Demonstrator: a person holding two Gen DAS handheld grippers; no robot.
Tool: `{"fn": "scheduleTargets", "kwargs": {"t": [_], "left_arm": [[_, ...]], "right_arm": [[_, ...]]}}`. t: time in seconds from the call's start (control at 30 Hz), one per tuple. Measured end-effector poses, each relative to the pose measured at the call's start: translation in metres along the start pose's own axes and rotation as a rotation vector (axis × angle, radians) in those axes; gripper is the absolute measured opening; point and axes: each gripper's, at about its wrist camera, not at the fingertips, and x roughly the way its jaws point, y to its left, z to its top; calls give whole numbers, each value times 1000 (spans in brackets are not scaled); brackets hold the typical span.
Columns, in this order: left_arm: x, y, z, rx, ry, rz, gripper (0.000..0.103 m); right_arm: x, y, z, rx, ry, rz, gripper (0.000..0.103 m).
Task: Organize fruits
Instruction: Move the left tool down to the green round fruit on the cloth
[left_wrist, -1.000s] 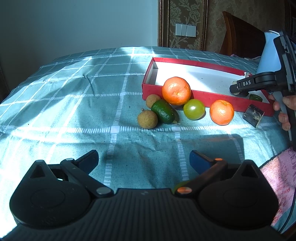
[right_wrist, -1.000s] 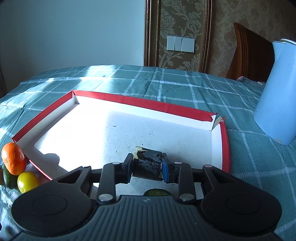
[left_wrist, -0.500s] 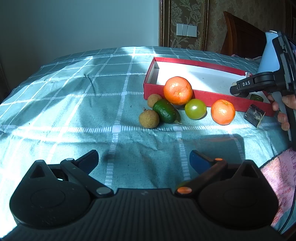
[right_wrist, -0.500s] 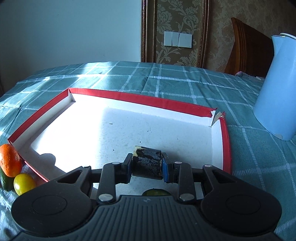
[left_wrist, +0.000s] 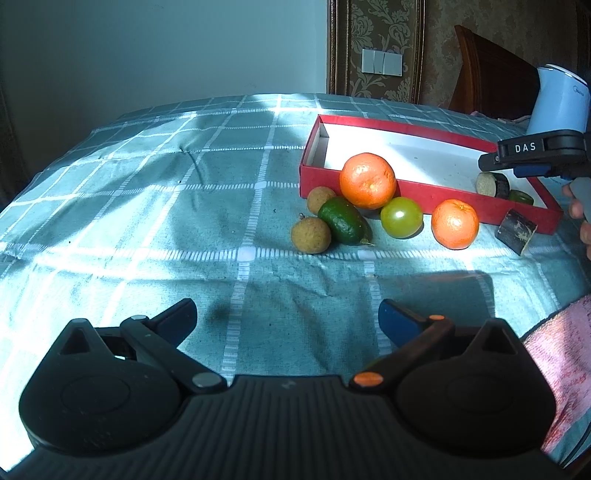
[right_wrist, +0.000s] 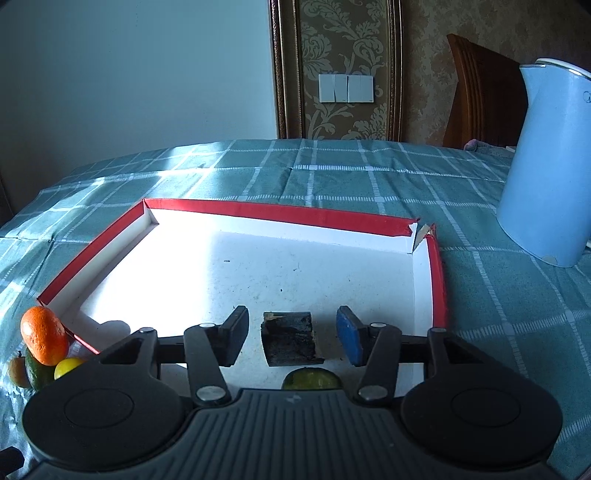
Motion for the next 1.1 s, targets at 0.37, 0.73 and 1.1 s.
{"fn": "scheduleTargets", "kwargs": {"t": [0.37, 0.73, 1.1], "left_arm": [[-13, 3, 1, -9, -27, 10, 103], [-27, 5, -2, -14, -36, 25, 103], [-37, -20, -10, 52, -44, -16, 103]], "right_arm": [[-78, 0, -48, -20, -155, -24, 66], [-85, -7, -91, -11, -72, -75, 72], [-78, -21, -101, 25, -59, -81, 76]]}}
